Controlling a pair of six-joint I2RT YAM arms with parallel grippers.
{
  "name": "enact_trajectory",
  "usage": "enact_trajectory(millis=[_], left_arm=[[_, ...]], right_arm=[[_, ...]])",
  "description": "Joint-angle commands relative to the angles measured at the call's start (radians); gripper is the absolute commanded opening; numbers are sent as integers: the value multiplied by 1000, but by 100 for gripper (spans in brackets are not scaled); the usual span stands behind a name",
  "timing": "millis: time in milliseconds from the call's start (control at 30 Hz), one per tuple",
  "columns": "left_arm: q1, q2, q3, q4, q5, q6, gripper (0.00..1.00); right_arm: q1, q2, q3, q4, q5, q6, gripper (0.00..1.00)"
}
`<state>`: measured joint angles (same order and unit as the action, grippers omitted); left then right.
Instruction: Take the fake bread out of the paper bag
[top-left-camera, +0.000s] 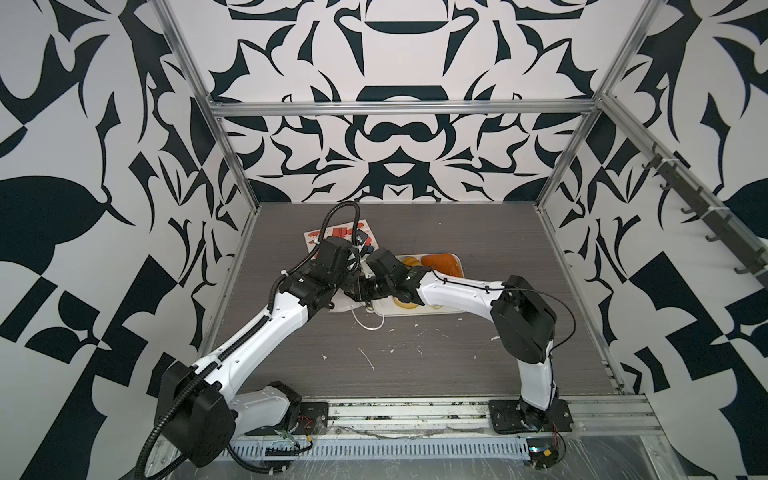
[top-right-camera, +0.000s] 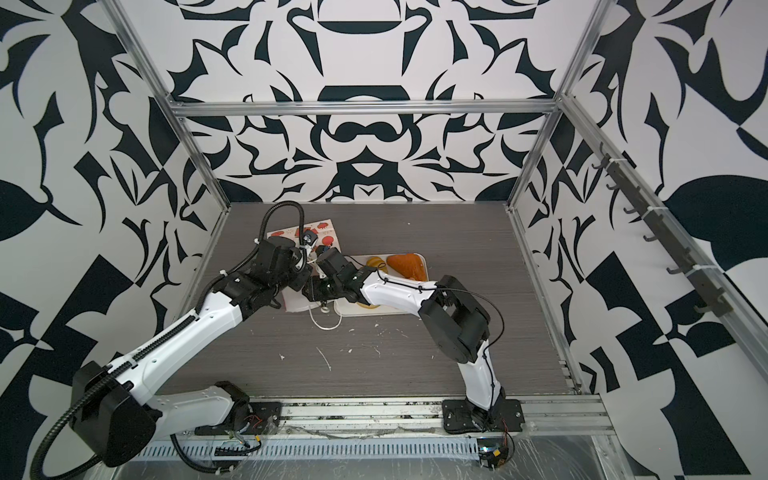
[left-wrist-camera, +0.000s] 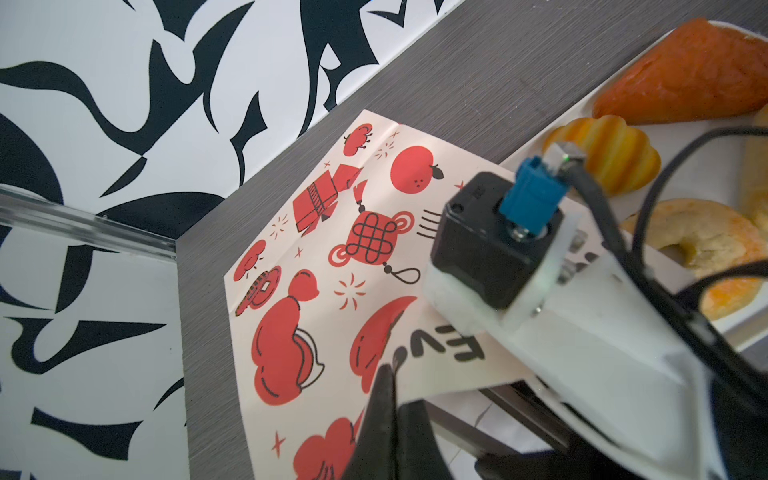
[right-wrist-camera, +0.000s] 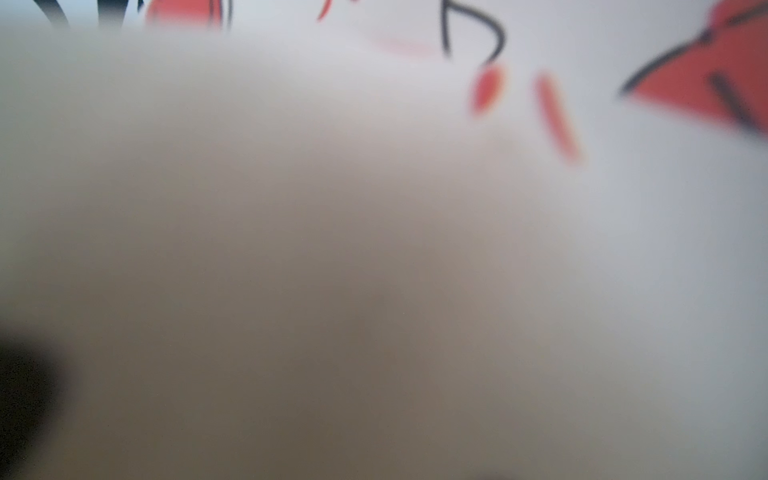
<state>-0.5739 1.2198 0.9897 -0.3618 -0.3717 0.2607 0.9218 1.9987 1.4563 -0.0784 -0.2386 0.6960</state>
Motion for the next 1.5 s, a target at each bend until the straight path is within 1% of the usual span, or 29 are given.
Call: enact_trajectory(millis=[0, 200, 367, 567, 767, 933, 1033, 1267, 1467], left_arm=[[-6, 0, 66, 52, 33, -41, 0], [-6, 2, 51, 70, 52, -50, 0], [-6, -2, 20, 103, 46, -57, 0], [-6, -27, -28, 164, 16, -49, 0], [-6, -34, -47, 201, -15, -19, 0], [-6, -19, -46, 206, -4, -11, 0], [-6, -17, -50, 209, -5, -15, 0], [-4, -1, -27, 195, -28, -40, 0], [-4, 9, -4, 211, -25, -45, 0]], right_arm=[[25, 33, 61, -29, 4, -17, 45], [26, 59, 84, -9, 13, 9, 45], [29, 37, 39, 49, 8, 43, 45], [26, -64, -94, 96, 72, 43, 45], [28, -138, -168, 89, 111, 21, 45], [30, -204, -244, 117, 170, 12, 45], [29, -241, -266, 103, 204, 2, 45], [34, -342, -356, 102, 224, 0, 44], [69, -424, -408, 67, 275, -27, 44]])
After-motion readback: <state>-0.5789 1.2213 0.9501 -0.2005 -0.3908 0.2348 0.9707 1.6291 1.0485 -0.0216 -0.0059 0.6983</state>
